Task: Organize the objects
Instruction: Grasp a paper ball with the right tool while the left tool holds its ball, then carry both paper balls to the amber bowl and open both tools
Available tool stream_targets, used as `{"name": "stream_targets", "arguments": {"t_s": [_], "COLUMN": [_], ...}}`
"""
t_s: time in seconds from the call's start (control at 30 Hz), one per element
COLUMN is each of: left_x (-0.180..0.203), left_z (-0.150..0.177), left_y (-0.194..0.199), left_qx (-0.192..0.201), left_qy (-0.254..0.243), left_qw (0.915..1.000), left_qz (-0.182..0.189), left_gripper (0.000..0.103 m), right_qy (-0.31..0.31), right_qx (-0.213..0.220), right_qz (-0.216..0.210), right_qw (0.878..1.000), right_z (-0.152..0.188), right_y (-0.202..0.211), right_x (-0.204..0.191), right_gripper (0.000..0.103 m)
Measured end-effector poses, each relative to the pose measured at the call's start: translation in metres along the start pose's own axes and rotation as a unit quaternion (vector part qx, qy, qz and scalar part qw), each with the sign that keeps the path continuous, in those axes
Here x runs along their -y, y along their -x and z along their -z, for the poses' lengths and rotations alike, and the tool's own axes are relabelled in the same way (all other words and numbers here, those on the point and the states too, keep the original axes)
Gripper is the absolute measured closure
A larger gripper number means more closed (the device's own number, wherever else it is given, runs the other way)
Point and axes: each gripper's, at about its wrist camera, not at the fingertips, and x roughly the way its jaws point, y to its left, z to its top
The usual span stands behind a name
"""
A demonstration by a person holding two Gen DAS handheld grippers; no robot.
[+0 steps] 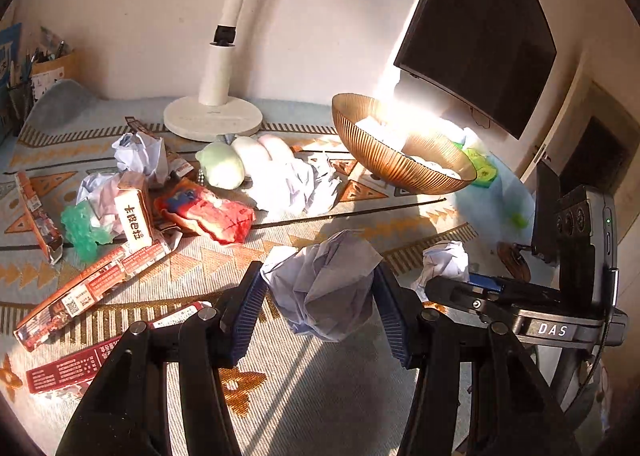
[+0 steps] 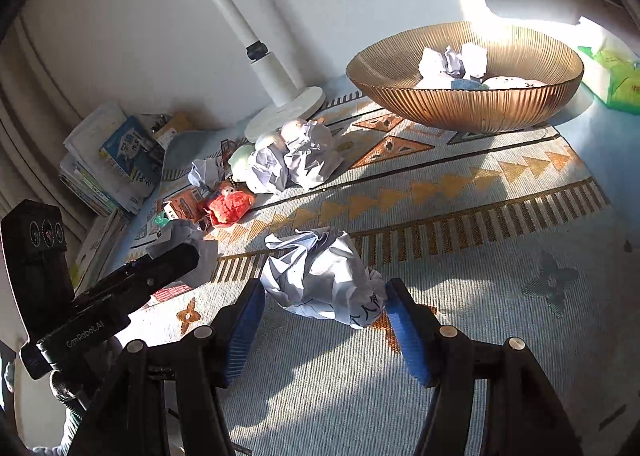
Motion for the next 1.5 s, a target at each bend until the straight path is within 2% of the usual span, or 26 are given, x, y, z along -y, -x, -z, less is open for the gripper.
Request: {"name": "stream_targets", "arguments": {"t_s": [0.07,0.2,0.37,0.47,0.6,0.63,0.7,0.73,0.8,0.97,1.1,1.17,1.33,1.43,1.5], "left_x": [0.001,-0.002,0.005,0.005,-0.001,-0.002,-0.003,-0.003,-0.002,-0.001,-0.002,0.002,0.046,0.073,0.085], "left_z": [0.005,0.009,0.015,0.015,0.014,0.014,0.015,0.015,0.015,0.016,0.012,0.003,-0.061,-0.106,-0.130], "left_y": [-0.011,-0.016,-0.016,-0.014,-0.015,-0.015,-0.015,-0.015,-0.015,-0.016,-0.020,-0.019,-0.011,-0.023,-0.039], "left_qx": [0.002,-0.005,-0.008,-0.001,-0.005,-0.005,-0.003,-0.003,-0.003,-0.005,-0.021,-0.030,0.005,0.031,0.037], "left_qy": [-0.001,0.002,-0.020,-0.021,-0.006,-0.003,0.000,0.000,-0.001,-0.001,0.005,0.009,-0.030,-0.049,-0.048], "left_qw": [0.9996,0.9995,0.9992,0.9992,0.9996,0.9997,0.9996,0.9997,0.9997,0.9997,0.9992,0.9994,0.9994,0.9980,0.9977], "left_qz": [-0.030,-0.030,-0.033,-0.033,-0.026,-0.025,-0.026,-0.026,-0.025,-0.025,-0.034,-0.016,0.016,0.025,0.030], "left_gripper": [0.051,0.050,0.050,0.050,0.050,0.050,0.050,0.050,0.050,0.050,0.051,0.051,0.051,0.051,0.051], "right_qy": [0.003,0.012,-0.004,0.018,0.055,0.059,0.061,0.060,0.048,-0.006,-0.024,-0.030,-0.053,-0.073,-0.091], "right_qx": [-0.006,0.006,-0.005,-0.010,-0.005,-0.002,-0.008,-0.004,0.006,0.018,0.045,0.080,0.155,0.181,0.183], "right_qz": [0.004,0.019,0.021,0.034,0.097,0.108,0.110,0.115,0.112,0.062,0.059,0.062,0.096,0.126,0.156], "right_qw": [1.000,1.000,1.000,0.999,0.994,0.992,0.992,0.992,0.993,0.998,0.997,0.994,0.982,0.973,0.967], "right_z": [0.000,0.003,0.003,0.001,0.000,0.001,0.003,0.003,0.002,0.000,-0.012,-0.028,-0.081,-0.113,-0.130], "right_y": [-0.004,-0.004,-0.011,-0.017,-0.030,-0.033,-0.040,-0.039,-0.035,-0.025,0.000,0.024,0.075,0.087,0.087], "right_x": [0.003,0.005,0.003,-0.013,-0.034,-0.036,-0.036,-0.036,-0.031,-0.010,0.003,0.012,0.033,0.048,0.061], "right_gripper": [0.039,0.017,0.017,0.017,0.017,0.019,0.046,0.049,0.050,0.050,0.050,0.050,0.050,0.050,0.050]}}
